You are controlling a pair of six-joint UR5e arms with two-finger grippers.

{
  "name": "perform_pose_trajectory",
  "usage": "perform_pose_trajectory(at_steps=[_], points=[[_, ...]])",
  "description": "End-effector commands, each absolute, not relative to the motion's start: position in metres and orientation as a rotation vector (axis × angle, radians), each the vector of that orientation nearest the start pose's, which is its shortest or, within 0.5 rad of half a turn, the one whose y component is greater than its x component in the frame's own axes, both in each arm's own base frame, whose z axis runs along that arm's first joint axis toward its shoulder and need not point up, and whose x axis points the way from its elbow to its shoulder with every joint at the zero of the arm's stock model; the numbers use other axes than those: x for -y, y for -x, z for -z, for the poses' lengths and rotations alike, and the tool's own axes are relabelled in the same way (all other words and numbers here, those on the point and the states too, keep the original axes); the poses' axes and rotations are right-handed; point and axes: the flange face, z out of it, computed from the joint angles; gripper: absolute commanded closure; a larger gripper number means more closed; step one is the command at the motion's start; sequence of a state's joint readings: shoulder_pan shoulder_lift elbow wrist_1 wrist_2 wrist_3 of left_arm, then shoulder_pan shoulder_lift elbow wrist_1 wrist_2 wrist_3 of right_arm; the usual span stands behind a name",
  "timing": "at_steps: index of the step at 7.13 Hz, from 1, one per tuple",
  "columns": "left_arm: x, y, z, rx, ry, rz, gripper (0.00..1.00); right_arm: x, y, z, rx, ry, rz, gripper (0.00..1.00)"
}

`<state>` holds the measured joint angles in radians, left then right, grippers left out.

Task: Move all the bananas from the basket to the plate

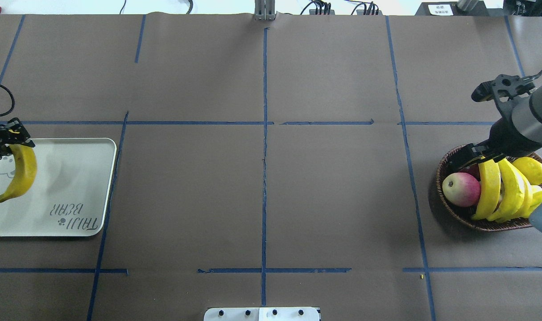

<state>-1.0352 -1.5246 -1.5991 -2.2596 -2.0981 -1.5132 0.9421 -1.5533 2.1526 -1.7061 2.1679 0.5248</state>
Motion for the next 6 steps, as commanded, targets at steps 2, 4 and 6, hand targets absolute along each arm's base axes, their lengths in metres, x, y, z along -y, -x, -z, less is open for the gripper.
perform_pose_trajectory(at_steps=[2,4,6], points=[[0.48,-0.153,-0.665,-0.806,0.103,0.789,1.0,0.414,0.173,-0.42,0.742,-0.05,0.27,0.01],[0.476,-0.151,-0.689,-0.81,0.101,0.788,0.83,0.414,0.173,-0.419,0.744,-0.05,0.264,0.01],[0.471,-0.152,-0.696,-0.843,0.097,0.754,0.01,0.413,0.173,-0.417,0.747,-0.052,0.264,0.01]])
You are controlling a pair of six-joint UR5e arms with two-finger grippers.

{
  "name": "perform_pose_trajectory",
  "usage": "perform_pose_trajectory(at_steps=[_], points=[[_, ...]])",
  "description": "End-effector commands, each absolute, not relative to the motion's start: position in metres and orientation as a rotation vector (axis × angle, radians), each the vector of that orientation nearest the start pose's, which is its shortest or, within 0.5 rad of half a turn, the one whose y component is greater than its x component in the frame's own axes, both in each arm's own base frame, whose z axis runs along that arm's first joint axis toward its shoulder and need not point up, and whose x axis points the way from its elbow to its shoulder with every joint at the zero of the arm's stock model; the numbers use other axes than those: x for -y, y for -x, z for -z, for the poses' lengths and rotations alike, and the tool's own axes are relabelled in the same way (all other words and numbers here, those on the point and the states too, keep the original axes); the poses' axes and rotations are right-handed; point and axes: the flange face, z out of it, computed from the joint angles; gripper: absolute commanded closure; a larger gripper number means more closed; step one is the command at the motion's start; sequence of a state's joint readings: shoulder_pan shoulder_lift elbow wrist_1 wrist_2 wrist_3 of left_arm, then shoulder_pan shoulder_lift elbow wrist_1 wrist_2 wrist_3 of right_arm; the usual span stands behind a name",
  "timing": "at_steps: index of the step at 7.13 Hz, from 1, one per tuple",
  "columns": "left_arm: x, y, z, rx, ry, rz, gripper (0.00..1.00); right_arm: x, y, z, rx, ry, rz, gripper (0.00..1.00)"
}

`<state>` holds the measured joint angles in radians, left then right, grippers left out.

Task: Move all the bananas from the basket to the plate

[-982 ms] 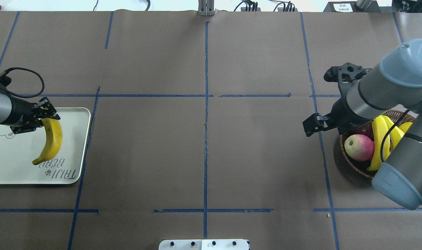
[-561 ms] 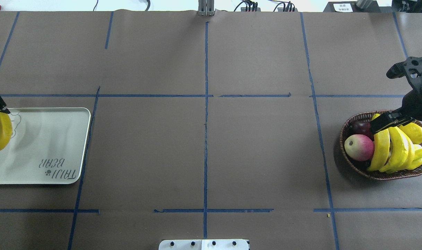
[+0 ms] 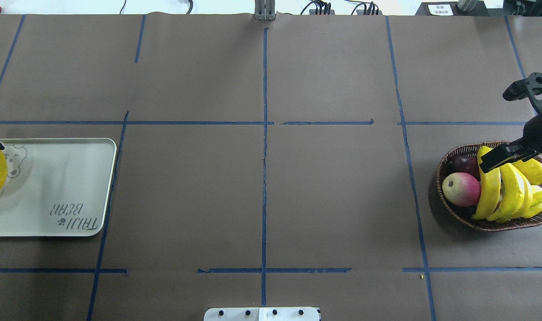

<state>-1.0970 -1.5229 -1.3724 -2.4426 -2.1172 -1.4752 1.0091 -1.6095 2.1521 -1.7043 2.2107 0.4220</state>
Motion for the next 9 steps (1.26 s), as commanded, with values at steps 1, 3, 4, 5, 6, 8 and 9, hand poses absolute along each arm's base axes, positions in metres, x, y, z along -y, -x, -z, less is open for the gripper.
perform_pose_trajectory(at_steps=[1,3,4,5,6,8,9], points=[[0.467,-0.152,-0.696,-0.858,0.116,0.707,0.0,0.413,0.173,-0.417,0.746,-0.051,0.263,0.01],[0.474,-0.107,-0.673,-0.974,0.162,0.715,0.0,0.412,0.162,-0.426,0.73,-0.052,0.253,0.01],[0.478,-0.101,-0.643,-1.027,0.143,0.69,0.0,0.411,0.15,-0.432,0.724,-0.056,0.243,0.01],[0.479,-0.1,-0.61,-1.065,0.086,0.665,0.0,0.403,0.13,-0.449,0.712,-0.061,0.259,0.01],[0.485,-0.102,-0.577,-1.079,0.0,0.67,0.0,0.382,0.115,-0.471,0.713,-0.069,0.259,0.01],[0.483,-0.103,-0.557,-1.105,-0.024,0.649,0.0,0.359,0.103,-0.507,0.751,-0.11,0.148,0.01],[0.482,-0.104,-0.557,-1.104,-0.022,0.649,0.0,0.362,0.105,-0.506,0.802,-0.149,0.033,0.01]])
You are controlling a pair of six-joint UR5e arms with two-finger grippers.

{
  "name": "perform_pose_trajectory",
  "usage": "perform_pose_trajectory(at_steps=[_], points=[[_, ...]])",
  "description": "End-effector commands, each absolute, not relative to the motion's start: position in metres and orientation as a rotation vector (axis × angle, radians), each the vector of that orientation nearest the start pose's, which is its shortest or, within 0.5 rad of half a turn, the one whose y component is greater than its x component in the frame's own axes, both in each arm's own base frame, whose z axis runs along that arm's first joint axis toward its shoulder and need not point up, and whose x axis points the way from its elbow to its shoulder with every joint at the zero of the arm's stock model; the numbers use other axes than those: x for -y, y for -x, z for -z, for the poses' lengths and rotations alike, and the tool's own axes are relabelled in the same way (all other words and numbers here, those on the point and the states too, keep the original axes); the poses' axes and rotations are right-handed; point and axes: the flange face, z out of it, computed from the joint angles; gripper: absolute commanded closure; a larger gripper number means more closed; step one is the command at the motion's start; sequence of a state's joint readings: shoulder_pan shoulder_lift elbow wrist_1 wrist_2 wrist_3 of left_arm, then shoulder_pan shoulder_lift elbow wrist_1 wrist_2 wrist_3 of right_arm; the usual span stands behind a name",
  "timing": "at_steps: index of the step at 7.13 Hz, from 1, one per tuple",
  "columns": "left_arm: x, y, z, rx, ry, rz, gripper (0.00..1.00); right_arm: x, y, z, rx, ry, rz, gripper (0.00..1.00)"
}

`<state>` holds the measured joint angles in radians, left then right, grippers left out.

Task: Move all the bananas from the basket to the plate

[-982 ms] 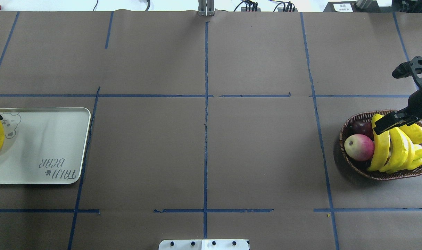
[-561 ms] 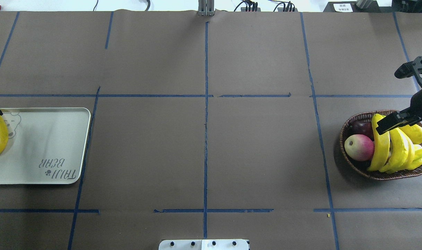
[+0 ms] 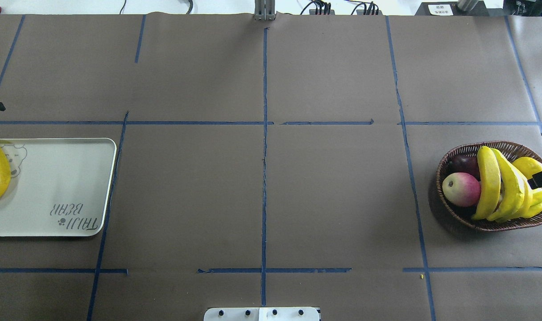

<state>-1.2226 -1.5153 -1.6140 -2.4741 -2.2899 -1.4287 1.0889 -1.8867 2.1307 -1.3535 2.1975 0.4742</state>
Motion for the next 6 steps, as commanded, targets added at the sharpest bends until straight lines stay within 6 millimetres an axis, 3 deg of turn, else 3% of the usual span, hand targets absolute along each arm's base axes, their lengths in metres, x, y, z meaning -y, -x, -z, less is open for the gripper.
perform_pose_trajectory(at_steps=[1,3,4,6], points=[[0.482,-0.105,-0.558,-1.103,-0.02,0.649,0.0,0.359,0.118,-0.507,0.816,-0.131,0.016,0.02],[0.482,-0.106,-0.558,-1.103,-0.018,0.649,0.0,0.349,0.166,-0.51,0.729,-0.121,-0.031,0.06],[0.482,-0.106,-0.558,-1.102,-0.017,0.65,0.0,0.345,0.179,-0.51,0.709,-0.129,-0.022,0.13],[0.478,-0.105,-0.563,-1.096,-0.01,0.653,0.0,0.341,0.186,-0.501,0.716,-0.131,0.0,0.18]])
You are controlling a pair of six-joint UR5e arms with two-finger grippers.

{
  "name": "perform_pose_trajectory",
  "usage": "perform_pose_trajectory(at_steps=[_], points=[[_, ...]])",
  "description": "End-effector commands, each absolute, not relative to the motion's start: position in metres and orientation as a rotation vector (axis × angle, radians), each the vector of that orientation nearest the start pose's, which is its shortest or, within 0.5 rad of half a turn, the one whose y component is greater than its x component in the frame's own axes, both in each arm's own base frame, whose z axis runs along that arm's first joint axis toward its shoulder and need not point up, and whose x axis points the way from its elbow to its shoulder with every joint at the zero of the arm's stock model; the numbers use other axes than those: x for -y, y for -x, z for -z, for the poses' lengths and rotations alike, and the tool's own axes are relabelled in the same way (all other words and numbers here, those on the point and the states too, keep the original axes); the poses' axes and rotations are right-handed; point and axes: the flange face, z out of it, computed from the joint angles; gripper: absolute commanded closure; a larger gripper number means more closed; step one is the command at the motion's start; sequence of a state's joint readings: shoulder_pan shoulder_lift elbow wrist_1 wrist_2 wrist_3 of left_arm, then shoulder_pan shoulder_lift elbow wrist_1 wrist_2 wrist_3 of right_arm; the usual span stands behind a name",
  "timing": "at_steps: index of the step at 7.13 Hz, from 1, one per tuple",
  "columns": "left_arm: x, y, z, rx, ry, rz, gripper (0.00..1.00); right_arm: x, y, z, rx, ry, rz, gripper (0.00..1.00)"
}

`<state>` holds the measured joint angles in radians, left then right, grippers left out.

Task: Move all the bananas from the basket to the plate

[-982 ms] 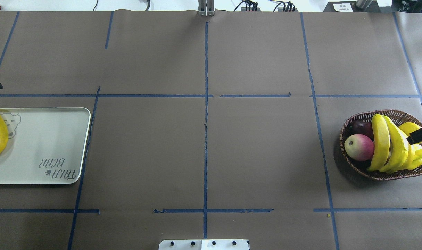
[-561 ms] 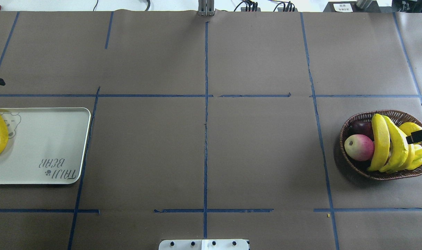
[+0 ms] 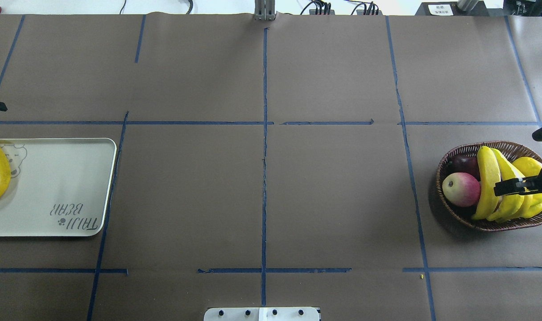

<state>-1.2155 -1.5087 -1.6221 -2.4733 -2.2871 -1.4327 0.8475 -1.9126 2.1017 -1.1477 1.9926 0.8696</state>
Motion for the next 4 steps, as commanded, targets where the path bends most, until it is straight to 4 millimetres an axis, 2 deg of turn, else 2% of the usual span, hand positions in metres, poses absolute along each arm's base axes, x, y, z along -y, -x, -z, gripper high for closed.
perform_pose_trajectory(at_steps=[1,2,4], points=[[0.478,-0.105,-0.564,-1.094,-0.01,0.654,0.0,0.339,0.189,-0.499,0.719,-0.132,0.009,0.19],[0.478,-0.105,-0.564,-1.093,-0.009,0.655,0.0,0.338,0.192,-0.498,0.711,-0.121,0.014,0.21],[0.473,-0.105,-0.57,-1.086,0.0,0.658,0.0,0.347,0.204,-0.482,0.669,-0.098,0.01,0.23]])
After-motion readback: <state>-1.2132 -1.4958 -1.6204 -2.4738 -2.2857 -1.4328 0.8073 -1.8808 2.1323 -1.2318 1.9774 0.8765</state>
